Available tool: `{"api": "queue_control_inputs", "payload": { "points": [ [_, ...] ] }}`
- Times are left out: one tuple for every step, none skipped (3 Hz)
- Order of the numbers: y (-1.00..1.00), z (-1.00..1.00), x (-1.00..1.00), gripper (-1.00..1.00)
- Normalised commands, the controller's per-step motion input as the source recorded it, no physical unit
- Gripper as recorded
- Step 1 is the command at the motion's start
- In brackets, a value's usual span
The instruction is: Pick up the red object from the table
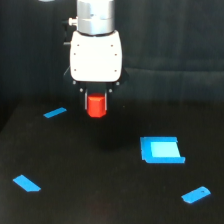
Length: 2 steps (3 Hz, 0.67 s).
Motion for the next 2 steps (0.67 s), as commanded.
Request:
{"api": "queue_control_inputs", "payload": {
  "points": [
    [-0.01, 0.19, 0.05, -1.0],
    [0.01, 0.15, 0.08, -1.0]
  ]
}}
